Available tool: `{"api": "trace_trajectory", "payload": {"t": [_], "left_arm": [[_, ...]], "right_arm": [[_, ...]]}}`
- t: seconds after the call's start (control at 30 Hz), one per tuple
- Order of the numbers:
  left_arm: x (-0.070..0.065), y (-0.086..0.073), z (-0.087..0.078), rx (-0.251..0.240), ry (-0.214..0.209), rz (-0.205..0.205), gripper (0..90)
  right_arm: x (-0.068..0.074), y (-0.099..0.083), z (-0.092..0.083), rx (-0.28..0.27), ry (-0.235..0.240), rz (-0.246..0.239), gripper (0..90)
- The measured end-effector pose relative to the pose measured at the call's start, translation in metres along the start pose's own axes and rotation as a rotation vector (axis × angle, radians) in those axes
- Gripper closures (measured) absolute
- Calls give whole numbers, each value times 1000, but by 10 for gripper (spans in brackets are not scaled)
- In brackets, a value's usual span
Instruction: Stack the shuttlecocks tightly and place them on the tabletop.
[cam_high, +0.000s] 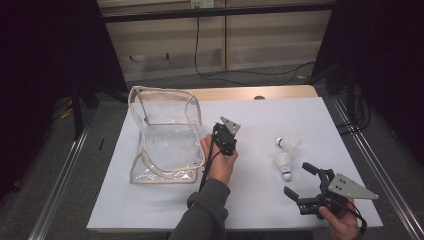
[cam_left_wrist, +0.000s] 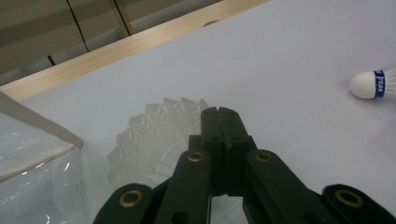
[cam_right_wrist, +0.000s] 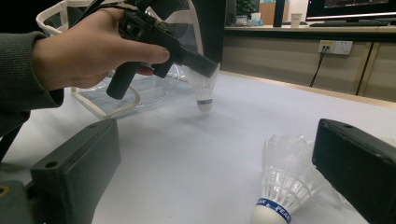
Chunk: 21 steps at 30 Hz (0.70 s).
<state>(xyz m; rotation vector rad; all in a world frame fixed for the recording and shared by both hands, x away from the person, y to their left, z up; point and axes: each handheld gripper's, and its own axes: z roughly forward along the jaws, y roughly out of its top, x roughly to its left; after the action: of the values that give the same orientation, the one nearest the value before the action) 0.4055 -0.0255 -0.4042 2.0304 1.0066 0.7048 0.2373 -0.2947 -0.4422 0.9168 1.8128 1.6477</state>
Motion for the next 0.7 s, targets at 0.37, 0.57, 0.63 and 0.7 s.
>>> {"api": "trace_trajectory", "payload": {"t": [0.37, 0.57, 0.63, 0.7], "left_arm": [[-1, -3, 3, 38, 16, 32, 900], [-2, -3, 5, 20, -17, 22, 896], [-3, -4, 6, 11, -41, 15, 885], [-4, -4, 6, 1, -58, 2, 876]], "right_arm": [[1, 0, 0, -1, 2, -6, 5], [0, 0, 0, 1, 0, -5, 5], [1, 0, 0, 0, 3, -6, 6], [1, 0, 1, 3, 3, -7, 6]]}}
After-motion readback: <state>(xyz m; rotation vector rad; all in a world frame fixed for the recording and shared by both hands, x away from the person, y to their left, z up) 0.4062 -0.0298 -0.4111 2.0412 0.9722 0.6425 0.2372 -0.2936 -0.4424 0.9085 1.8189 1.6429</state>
